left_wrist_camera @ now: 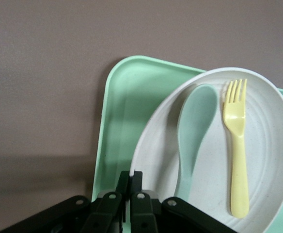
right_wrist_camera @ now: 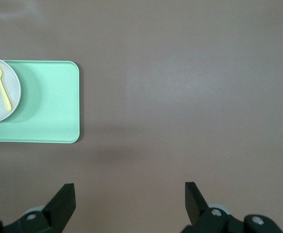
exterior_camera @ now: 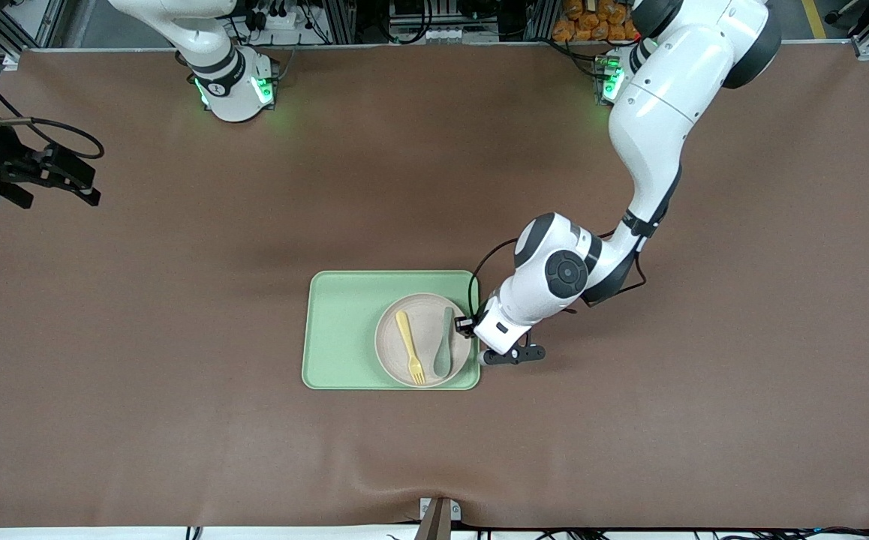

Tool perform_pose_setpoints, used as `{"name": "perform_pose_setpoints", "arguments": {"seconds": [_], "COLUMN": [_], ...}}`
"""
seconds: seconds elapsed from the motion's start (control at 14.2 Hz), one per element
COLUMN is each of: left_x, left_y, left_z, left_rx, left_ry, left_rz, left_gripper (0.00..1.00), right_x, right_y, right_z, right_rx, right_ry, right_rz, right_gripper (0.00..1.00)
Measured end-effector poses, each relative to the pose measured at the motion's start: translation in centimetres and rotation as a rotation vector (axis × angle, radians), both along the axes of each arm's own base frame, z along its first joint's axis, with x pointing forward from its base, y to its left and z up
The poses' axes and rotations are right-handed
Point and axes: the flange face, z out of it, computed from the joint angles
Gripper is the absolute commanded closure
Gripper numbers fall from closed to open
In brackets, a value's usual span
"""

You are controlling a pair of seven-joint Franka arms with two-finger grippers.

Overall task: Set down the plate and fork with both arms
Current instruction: 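Carry the plate with the left gripper onto the green tray, then release the plate with the left gripper while the right gripper approaches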

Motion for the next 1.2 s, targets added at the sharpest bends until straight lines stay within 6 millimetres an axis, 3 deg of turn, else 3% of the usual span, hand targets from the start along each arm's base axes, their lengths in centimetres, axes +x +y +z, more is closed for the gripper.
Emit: {"name": "perform_pose_setpoints", "arguments": {"seconds": [0.42,0.7,1.06,1.2], "left_x": [-1.2,-1.7,-1.1,-0.9], "left_y": [-1.6,-2.2,-1.7,-1.4], "left_z": [-1.5,-3.0,-2.7,-2.7], "left_rx": [0.003,0.015,0.037,0.049], "left_ry": [-0.005,-0.037,-0.067,-0.078], "left_rz": [-0.043,-0.069,-0.086,-0.094], "left_gripper": [1.0,1.0,1.0,1.0], "right_x": [0.8,0.8,2.4,3.2], "right_y": [1.5,4.5,7.8,10.0], "right_z": [-1.9,-2.7,-5.2,-6.4], "right_rx": [0.057,0.074,0.112,0.117], "right_ry": [0.046,0.068,0.078,0.087], "right_rz": [0.012,-0.017,-0.013,-0.033], "right_gripper": [0.0,0.0,0.0,0.0]}}
